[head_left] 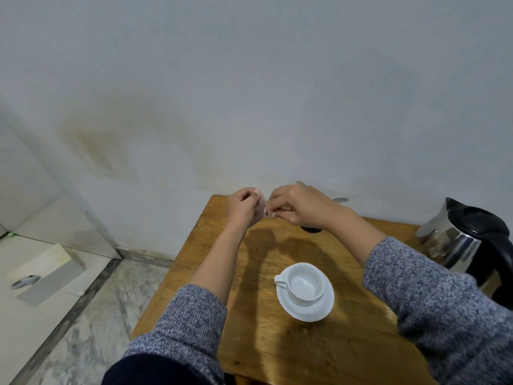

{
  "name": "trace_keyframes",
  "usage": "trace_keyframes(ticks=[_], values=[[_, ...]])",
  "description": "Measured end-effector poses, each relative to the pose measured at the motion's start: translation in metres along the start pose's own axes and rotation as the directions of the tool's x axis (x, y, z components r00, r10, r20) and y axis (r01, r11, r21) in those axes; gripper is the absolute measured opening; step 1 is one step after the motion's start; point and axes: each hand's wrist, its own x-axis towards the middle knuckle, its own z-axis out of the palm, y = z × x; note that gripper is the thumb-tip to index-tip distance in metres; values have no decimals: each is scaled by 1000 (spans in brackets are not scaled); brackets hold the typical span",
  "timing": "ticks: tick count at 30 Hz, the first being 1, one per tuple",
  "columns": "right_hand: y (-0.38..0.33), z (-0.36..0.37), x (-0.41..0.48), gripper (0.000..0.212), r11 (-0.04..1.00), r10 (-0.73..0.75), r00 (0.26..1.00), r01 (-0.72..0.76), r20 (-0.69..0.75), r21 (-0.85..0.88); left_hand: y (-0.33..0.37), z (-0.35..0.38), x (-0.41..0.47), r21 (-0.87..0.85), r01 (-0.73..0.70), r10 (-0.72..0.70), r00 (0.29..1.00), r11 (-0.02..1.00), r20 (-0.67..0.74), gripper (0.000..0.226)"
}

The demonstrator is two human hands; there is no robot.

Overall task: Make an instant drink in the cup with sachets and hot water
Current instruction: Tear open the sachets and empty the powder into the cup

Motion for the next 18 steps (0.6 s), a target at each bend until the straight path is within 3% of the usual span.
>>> trace_keyframes(ticks=[9,14,18], values=[[-8,24,4,11,989,-45,973,12,225,147,-3,-35,21,-91,36,-61,957,995,-282,25],[-2,60,12,20,916,187,934,-278,306,290,-12,-60,26,-112,3,-34,960,994,-277,14],[-4,109,27,22,741,353,841,-519,410,427,-34,-79,24,-74,10,-26,975,997,-221,9]])
